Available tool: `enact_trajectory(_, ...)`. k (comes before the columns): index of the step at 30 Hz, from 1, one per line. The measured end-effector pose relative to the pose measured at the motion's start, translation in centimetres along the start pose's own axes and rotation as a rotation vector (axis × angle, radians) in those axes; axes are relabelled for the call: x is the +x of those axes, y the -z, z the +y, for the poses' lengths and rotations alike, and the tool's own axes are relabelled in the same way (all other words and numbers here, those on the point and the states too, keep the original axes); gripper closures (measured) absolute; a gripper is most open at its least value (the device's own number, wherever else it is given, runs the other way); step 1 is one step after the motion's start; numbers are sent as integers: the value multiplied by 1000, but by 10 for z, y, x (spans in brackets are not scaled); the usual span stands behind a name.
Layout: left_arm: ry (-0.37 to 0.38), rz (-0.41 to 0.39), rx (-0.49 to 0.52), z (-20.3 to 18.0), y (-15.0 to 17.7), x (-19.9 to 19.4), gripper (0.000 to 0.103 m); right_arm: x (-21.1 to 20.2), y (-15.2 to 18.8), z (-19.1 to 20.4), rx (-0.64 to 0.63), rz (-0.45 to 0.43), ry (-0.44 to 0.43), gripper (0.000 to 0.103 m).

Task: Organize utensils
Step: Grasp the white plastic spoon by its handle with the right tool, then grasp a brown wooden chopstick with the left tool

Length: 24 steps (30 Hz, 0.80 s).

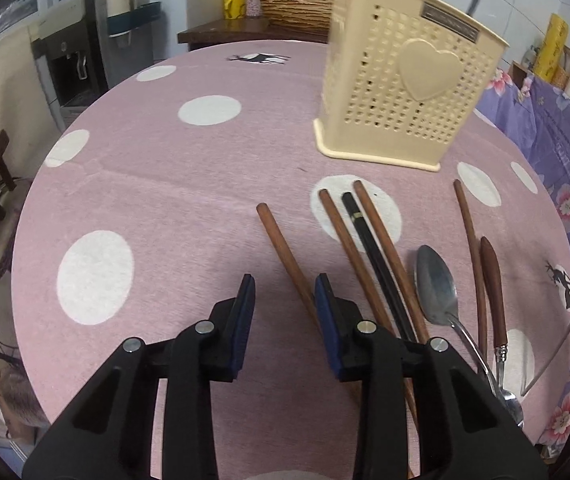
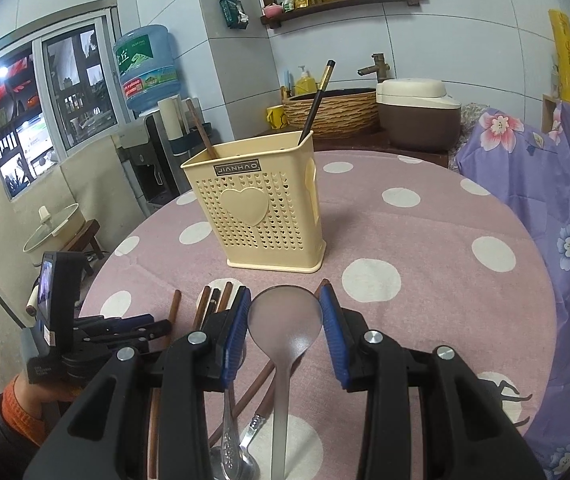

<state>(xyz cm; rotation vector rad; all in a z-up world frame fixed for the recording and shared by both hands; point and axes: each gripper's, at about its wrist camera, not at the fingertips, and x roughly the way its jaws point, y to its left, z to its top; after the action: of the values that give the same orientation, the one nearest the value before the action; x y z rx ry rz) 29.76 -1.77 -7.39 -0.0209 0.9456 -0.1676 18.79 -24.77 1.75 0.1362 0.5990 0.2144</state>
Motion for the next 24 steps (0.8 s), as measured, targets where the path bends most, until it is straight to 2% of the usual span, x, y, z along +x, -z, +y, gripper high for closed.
enact_trajectory(2,11,-6,-8,0,-2,-2,71,2,0,2,1,1,-4,66)
enact_trajectory(12,-26,9,-42,-9,-17,17,71,2,2,7,-10,-6,24,66)
enact_trajectory(14,-31,6,-31,-10,-20,20,75,3,2,8,-12,-9,28,66)
enact_trajectory(16,-52,3,-14,-12,-24,24,86,3,3,8,-10,-11,30,66)
enact_trajectory(18,-55,3,-10,-10,-28,27,91,3,2,8,-8,-13,31,66)
enact_trajectory(24,-68,9,28,-14,-39,36,95,4,3,9,-4,-12,35,66)
